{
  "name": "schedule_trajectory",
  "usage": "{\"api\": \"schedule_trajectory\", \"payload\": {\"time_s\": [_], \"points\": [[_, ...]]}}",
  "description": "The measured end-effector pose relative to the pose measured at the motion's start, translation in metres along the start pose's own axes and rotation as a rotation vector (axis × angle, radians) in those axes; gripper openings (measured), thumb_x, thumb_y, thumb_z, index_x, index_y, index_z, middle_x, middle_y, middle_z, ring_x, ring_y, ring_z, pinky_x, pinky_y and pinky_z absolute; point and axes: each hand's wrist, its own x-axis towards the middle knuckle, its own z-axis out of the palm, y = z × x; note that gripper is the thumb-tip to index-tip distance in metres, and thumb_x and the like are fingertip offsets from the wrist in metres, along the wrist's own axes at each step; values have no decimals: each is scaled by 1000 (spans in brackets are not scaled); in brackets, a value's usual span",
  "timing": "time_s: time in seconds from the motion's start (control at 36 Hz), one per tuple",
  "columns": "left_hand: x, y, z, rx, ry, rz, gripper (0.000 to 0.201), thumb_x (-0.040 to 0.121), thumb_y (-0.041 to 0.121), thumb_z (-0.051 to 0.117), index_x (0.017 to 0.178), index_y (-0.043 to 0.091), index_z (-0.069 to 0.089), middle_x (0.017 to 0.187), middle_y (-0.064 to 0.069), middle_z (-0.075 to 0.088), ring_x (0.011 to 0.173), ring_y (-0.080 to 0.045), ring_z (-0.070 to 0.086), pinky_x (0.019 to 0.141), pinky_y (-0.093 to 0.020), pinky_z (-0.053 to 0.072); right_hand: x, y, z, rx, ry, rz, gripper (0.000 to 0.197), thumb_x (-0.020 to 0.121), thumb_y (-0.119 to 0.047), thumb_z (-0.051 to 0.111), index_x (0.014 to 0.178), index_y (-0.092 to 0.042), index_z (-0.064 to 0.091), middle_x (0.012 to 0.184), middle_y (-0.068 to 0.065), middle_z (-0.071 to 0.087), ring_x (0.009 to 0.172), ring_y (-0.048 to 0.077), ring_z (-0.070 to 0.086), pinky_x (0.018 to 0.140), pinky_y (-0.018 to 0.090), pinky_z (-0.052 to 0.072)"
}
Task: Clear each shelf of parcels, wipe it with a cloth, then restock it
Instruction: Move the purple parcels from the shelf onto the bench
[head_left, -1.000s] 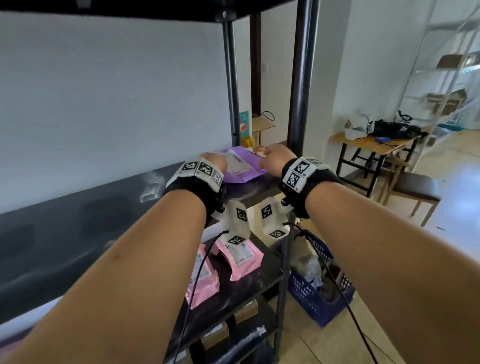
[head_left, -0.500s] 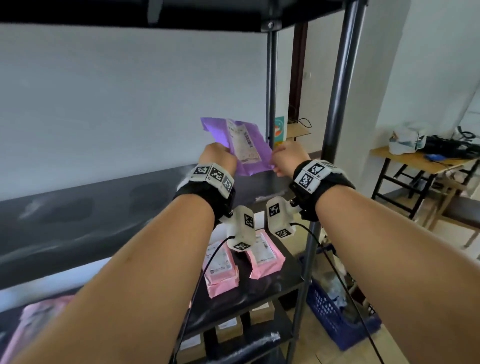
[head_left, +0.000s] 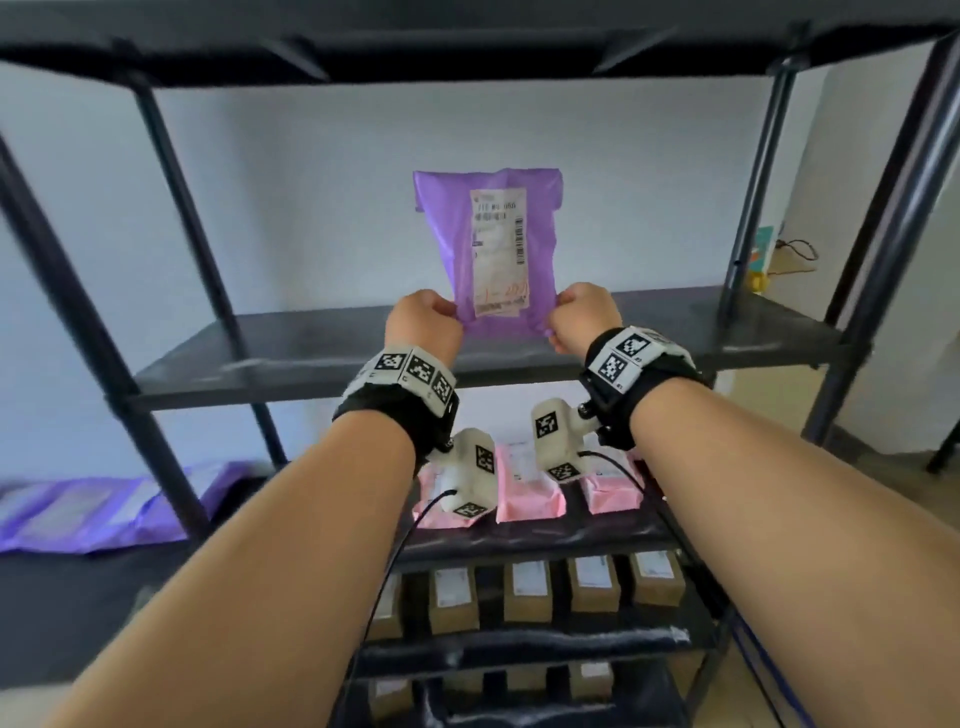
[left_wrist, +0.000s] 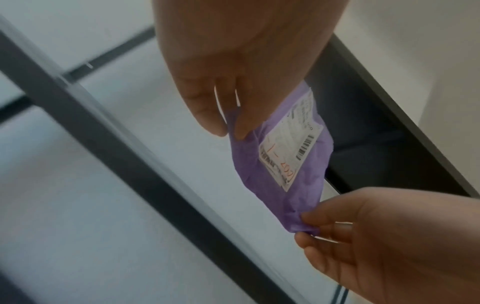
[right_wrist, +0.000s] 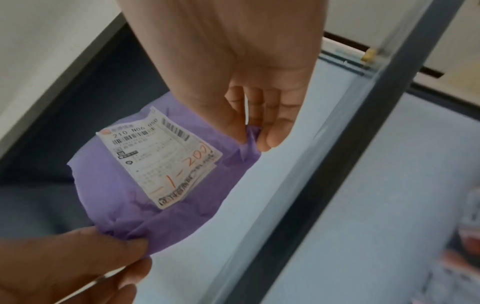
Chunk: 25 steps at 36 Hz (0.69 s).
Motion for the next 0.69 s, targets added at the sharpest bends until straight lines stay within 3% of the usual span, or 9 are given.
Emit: {"api": "schedule_trajectory", "payload": {"time_s": [0.11, 0.28, 0.36, 0.42, 0.58, 0.69], "points": [[-36, -54, -76, 4, 29, -83, 15, 80, 8, 64, 85, 22, 64, 81, 1, 64, 75, -17, 59, 70, -24, 44, -54, -33, 66, 39, -62, -16, 15, 84, -3, 52, 89, -9, 64, 87, 15, 70, 83, 33, 69, 77, 47, 58], [-88, -139, -183, 59, 134, -216, 6, 80, 16, 67, 84, 17, 62, 80, -3, 63, 77, -23, 60, 66, -25, 42, -144, -86, 166, 81, -231, -67, 17, 83, -4, 52, 90, -12, 66, 91, 14, 70, 84, 33, 68, 78, 47, 58], [-110, -181, -231, 124, 215, -285, 5, 81, 13, 65, 86, 14, 63, 81, -5, 63, 76, -24, 57, 66, -26, 39, -188, -109, 214, 71, -327, -89, 13, 83, -4, 54, 80, -13, 63, 89, 12, 70, 85, 32, 68, 79, 46, 58], [-121, -206, -260, 172, 245, -331, 9, 81, 12, 62, 91, 12, 64, 83, -6, 63, 77, -24, 56, 67, -27, 39, -212, -121, 247, 67, -383, -91, 12, 84, -4, 55, 86, -12, 65, 90, 11, 70, 85, 31, 68, 79, 45, 58], [-137, -278, -319, 266, 303, -471, 16, 82, 8, 57, 92, 13, 68, 77, -4, 58, 74, -22, 52, 66, -25, 36, -260, -144, 335, 49, -530, -120, 19, 82, -4, 52, 95, -10, 64, 95, 15, 69, 89, 33, 67, 81, 46, 57], [-129, -324, -343, 211, 307, -557, 18, 79, 7, 55, 87, 16, 69, 77, -3, 63, 72, -21, 56, 57, -23, 37, -272, -151, 391, 28, -624, -110, 15, 85, -4, 50, 89, -11, 63, 89, 14, 69, 85, 33, 68, 80, 46, 57]]}}
